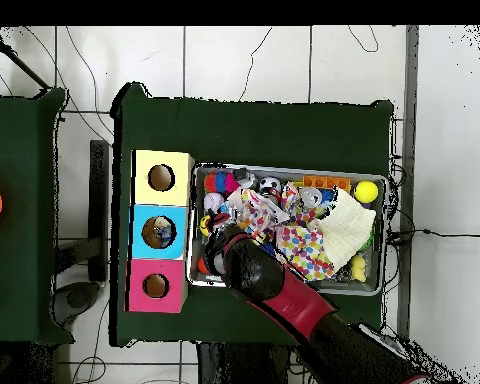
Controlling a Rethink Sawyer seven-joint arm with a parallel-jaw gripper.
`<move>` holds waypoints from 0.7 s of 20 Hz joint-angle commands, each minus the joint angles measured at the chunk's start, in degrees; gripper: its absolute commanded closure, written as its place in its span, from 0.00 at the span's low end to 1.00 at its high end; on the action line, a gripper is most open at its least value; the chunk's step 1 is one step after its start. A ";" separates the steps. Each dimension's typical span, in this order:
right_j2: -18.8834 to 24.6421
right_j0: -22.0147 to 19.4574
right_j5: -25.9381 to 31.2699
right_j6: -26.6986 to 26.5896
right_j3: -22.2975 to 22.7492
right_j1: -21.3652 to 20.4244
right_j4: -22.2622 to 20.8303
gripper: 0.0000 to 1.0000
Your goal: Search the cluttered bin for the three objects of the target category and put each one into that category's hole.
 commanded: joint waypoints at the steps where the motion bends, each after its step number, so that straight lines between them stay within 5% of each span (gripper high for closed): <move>1: 1.91 -0.59 -3.69 14.17 -6.44 1.20 1.38 0.00; 14: 1.58 -0.92 -2.08 13.20 -8.16 0.56 2.19 0.00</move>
